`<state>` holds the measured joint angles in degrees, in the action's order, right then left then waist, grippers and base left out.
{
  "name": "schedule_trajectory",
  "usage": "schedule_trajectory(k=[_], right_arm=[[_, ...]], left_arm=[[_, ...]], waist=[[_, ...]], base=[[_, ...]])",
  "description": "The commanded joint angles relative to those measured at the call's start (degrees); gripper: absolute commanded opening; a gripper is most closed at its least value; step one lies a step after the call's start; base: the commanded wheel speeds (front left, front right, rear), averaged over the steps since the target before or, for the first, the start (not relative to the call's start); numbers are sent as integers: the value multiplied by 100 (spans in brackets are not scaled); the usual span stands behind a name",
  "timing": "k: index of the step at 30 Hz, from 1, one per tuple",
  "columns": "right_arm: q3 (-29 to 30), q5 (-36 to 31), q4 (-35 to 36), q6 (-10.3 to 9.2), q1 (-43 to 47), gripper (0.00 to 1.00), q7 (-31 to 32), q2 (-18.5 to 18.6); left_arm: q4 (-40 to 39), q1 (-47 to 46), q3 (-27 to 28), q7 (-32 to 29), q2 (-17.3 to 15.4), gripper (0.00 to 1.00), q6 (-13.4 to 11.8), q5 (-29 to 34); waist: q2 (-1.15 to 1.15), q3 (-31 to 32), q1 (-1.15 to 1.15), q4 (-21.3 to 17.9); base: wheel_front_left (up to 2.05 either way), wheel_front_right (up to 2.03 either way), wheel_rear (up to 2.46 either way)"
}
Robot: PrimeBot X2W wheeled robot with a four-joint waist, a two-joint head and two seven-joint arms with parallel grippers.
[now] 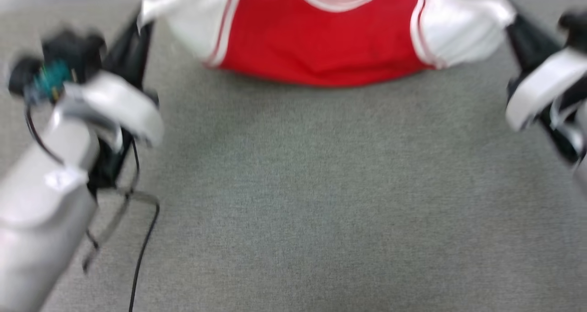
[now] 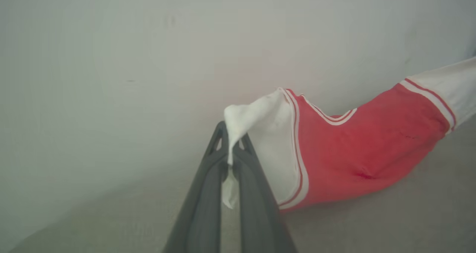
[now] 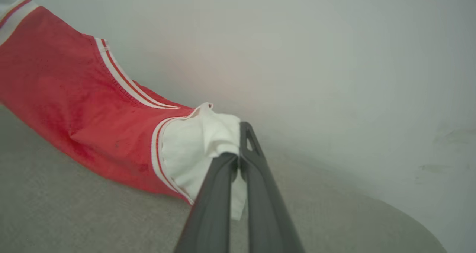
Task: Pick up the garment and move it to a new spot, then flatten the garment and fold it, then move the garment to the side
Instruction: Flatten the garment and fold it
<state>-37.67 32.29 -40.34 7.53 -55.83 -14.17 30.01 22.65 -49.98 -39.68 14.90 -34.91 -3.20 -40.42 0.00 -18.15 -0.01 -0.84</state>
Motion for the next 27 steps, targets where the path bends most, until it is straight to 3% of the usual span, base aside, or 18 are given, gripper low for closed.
schedule_trajectory(k=[1, 11, 15, 16, 27], right_arm=[[-17, 42, 111, -8, 351, 0, -38, -7], [192, 171, 457, -8, 2093, 0, 61, 16], [517, 222, 642, -8, 2846, 0, 78, 132], [743, 186, 784, -8, 3461, 0, 155, 177], [1862, -170, 1373, -9, 5409, 0, 430, -38]], left_arm=[[-187, 496, 30, 39, -90, 0, -121, -58], [-902, 2812, 324, 35, -248, 0, -623, -601], [-998, 3523, 468, 35, -133, 0, -731, -775], [-982, 3938, 617, 35, -143, 0, -807, -744], [-836, 5126, 875, 36, -107, 0, -902, -789]], waist=[[0, 427, 1, -72], [0, 1150, 1, -114], [0, 1357, 1, -75], [0, 1497, 1, -57], [0, 1795, 1, -55]], base=[[0, 0, 0], [0, 0, 0], [0, 0, 0], [0, 0, 0], [0, 0, 0]])
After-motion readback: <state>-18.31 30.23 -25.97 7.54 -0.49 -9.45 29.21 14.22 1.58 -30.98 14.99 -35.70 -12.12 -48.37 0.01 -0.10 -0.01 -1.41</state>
